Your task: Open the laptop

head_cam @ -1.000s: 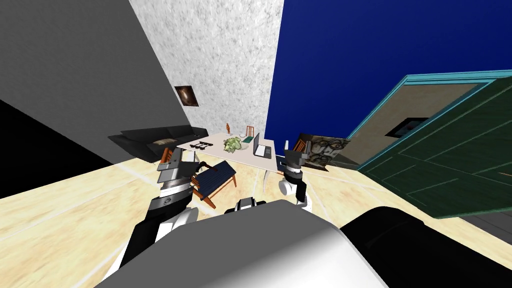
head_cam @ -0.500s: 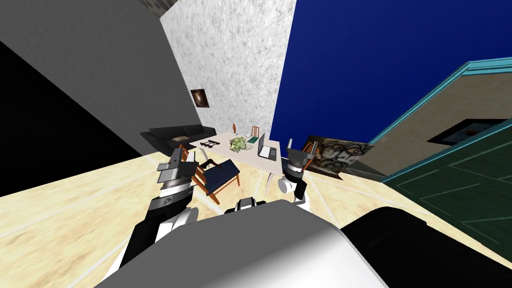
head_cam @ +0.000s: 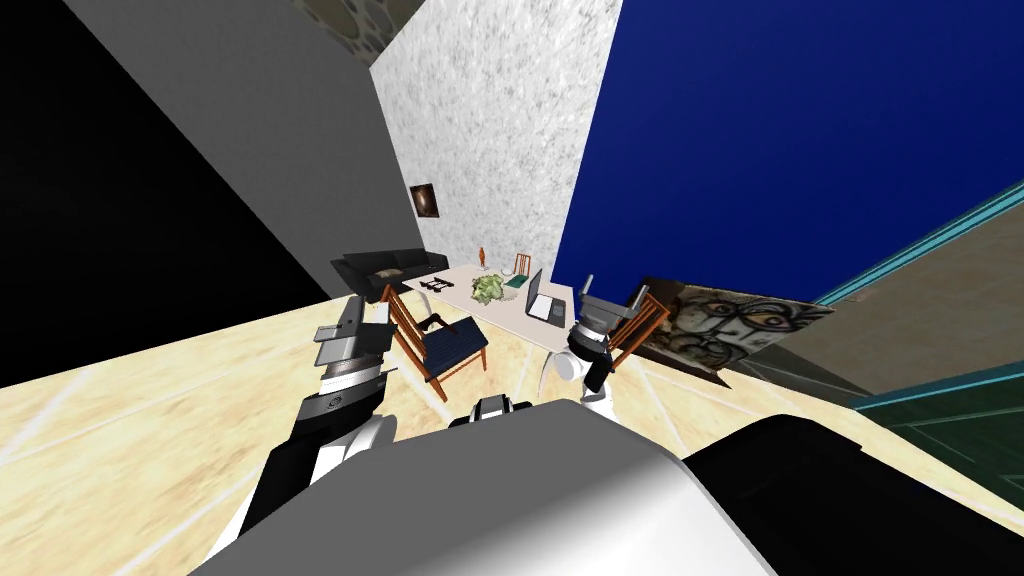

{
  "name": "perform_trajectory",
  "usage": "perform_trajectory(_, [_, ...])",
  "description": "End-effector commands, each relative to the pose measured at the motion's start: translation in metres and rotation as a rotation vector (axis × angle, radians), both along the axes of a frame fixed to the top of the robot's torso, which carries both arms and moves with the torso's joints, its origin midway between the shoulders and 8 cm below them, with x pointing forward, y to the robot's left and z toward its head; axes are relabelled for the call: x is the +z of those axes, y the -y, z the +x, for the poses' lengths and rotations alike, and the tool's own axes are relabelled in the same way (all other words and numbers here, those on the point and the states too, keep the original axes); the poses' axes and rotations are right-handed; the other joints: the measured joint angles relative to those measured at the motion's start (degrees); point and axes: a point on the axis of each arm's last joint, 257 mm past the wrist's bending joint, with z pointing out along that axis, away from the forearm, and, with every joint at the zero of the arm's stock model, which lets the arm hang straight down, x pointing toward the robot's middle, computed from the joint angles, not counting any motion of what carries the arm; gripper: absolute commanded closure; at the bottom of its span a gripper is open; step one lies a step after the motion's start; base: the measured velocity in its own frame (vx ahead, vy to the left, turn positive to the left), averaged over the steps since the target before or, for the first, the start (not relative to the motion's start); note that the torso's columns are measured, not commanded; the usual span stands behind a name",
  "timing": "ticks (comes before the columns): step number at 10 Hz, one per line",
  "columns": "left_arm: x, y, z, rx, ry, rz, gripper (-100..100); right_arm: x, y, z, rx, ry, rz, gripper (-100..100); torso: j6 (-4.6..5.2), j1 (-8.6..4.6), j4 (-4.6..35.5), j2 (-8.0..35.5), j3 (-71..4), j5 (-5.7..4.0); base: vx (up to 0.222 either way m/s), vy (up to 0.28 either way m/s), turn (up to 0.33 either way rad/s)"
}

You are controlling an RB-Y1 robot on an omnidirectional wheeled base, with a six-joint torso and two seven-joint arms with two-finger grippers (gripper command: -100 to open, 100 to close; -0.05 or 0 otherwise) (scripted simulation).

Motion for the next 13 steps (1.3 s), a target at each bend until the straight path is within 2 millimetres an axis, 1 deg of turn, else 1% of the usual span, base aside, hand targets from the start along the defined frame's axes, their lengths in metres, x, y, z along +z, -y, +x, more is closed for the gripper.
perform_trajectory(1, [0.000, 0.000, 0.000, 0.000, 0.000, 0.000, 0, -0.001, 0.015, -0.005, 0.043, 0.062, 0.086, -100, 0.06, -0.02, 0.0, 0.0, 0.0, 0.00, 0.026, -0.011, 0.283])
perform_trajectory(8, [0.000, 0.000, 0.000, 0.000, 0.000, 0.000, 0, -0.014, 0.054, -0.007, 0.128, 0.170, 0.292, -100, 0.00, 0.00, 0.0, 0.0, 0.0, 0.00, 0.027, -0.014, 0.202])
perform_trajectory(11, [0.000, 0.000, 0.000, 0.000, 0.000, 0.000, 0, -0.024, 0.073, -0.008, 0.164, 0.239, 0.396, -100, 0.07, 0.00, 0.0, 0.0, 0.0, 0.00, 0.029, -0.015, 0.234])
perform_trajectory(12, [0.000, 0.000, 0.000, 0.000, 0.000, 0.000, 0, -0.027, 0.076, -0.006, 0.169, 0.237, 0.415, -100, 0.00, 0.00, 0.0, 0.0, 0.0, 0.00, 0.027, -0.020, 0.138])
perform_trajectory(13, [0.000, 0.000, 0.000, 0.000, 0.000, 0.000, 0, -0.032, 0.085, -0.007, 0.182, 0.271, 0.461, -100, 0.07, -0.02, 0.0, 0.0, 0.0, 0.00, 0.030, -0.019, 0.255])
